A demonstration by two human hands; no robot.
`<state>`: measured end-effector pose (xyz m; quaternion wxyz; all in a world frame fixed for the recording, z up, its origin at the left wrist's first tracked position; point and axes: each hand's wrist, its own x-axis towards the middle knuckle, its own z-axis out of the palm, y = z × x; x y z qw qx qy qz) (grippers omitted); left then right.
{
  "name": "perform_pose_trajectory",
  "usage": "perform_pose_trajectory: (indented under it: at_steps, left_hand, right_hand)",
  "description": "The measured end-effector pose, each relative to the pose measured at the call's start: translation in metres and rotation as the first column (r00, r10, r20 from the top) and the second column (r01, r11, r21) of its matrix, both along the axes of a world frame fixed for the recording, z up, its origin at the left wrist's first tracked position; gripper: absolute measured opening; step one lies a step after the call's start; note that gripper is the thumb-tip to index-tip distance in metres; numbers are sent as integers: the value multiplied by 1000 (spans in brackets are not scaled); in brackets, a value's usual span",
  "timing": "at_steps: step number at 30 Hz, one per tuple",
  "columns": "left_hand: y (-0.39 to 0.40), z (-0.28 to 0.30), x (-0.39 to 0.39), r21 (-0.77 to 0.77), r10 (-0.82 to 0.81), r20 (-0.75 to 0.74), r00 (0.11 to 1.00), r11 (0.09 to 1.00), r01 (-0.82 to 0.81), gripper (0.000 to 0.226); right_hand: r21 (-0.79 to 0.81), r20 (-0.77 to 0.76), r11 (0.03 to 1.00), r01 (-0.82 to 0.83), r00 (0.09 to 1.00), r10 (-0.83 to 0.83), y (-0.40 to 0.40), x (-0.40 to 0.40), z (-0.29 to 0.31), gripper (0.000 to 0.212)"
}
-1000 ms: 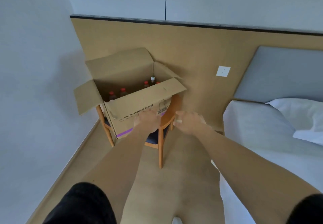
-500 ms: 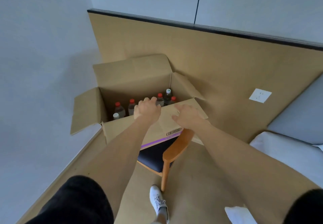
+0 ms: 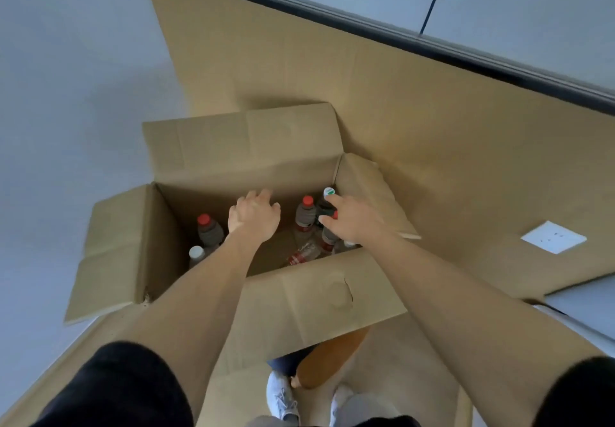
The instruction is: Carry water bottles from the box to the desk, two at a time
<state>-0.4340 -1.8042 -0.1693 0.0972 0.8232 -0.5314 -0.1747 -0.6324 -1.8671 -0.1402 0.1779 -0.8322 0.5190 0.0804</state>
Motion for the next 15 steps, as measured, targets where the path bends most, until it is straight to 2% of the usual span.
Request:
perform_pose_trajectory:
  at_steps: [5, 15]
  left_hand:
    - [-7, -21, 18, 42, 56, -7, 998, 998, -56, 47]
    - [-8, -48, 33, 122, 281, -16, 960, 953, -277, 42]
  right_hand:
    - [56, -14, 991, -125, 992, 126, -37, 22, -29, 59]
    - [154, -27, 942, -299, 951, 307, -81, 50, -65, 61]
